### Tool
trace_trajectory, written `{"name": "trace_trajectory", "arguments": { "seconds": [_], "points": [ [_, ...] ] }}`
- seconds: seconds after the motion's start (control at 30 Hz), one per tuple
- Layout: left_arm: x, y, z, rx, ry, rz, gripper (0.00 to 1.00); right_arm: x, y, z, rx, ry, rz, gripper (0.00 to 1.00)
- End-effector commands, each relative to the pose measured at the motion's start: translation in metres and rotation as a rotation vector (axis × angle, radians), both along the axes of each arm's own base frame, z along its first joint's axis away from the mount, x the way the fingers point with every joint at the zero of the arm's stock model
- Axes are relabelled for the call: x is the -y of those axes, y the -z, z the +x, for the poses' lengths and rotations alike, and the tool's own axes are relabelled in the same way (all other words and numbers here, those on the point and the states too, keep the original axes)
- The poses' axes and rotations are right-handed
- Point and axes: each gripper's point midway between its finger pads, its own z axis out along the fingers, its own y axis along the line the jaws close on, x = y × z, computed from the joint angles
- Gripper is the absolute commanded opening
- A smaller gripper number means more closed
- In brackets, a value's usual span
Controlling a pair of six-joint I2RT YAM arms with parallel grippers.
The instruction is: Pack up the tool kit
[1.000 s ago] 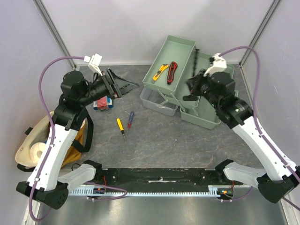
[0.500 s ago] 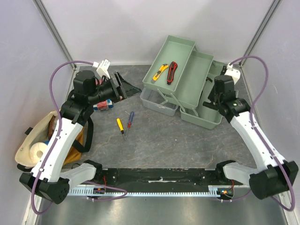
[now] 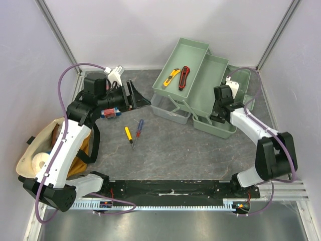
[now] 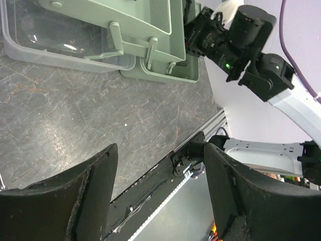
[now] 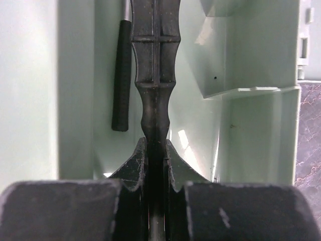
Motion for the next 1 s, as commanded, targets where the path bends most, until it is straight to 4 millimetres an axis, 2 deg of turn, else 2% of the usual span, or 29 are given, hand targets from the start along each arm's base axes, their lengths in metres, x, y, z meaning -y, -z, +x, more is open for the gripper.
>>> {"name": "trace_trajectory", "arguments": {
  "seconds": [0.0, 0.13, 0.2, 0.3, 0.37, 0.5, 0.6, 0.67, 0.73, 0.8, 0.9, 0.97],
  "points": [
    [-0.004, 0.003, -0.003, 0.04, 0.002, 0.027, 0.74, 0.019, -0.013, 0.026, 0.057, 0.073, -0.088, 0.0],
    [-0.018, 0.021, 0.009, 0.035, -0.087, 0.108, 0.8, 0.029, -0.003, 0.031, 0.03, 0.091, -0.103, 0.0],
    [-0.024, 0.034, 0.015, 0.024, -0.117, 0.149, 0.92, 0.034, 0.004, 0.03, 0.017, 0.093, -0.101, 0.0],
    [-0.035, 0.058, 0.026, 0.009, -0.179, 0.221, 0.94, 0.039, 0.019, 0.028, -0.007, 0.09, -0.097, 0.03],
    [-0.042, 0.078, 0.034, -0.007, -0.218, 0.266, 0.94, 0.041, 0.029, 0.028, -0.021, 0.081, -0.096, 0.09],
    [-0.045, 0.108, 0.047, -0.035, -0.247, 0.3, 0.92, 0.046, 0.044, 0.026, -0.063, 0.073, -0.103, 0.28],
    [-0.044, 0.131, 0.055, -0.071, -0.26, 0.316, 0.88, 0.056, 0.046, 0.024, -0.068, 0.093, -0.105, 0.41],
    [-0.048, 0.149, 0.061, -0.096, -0.282, 0.351, 0.86, 0.061, 0.046, 0.023, -0.067, 0.115, -0.101, 0.46],
    [-0.054, 0.169, 0.066, -0.126, -0.311, 0.391, 0.83, 0.064, 0.041, 0.022, -0.06, 0.136, -0.082, 0.52],
    [-0.061, 0.192, 0.07, -0.171, -0.33, 0.432, 0.82, 0.06, 0.026, 0.026, -0.027, 0.146, -0.045, 0.54],
    [-0.07, 0.221, 0.081, -0.249, -0.339, 0.444, 0.78, 0.047, -0.011, 0.033, 0.054, 0.139, 0.052, 0.55],
    [-0.076, 0.24, 0.084, -0.319, -0.332, 0.469, 0.72, 0.044, -0.045, 0.039, 0.103, 0.137, 0.076, 0.55]
  ]
}}
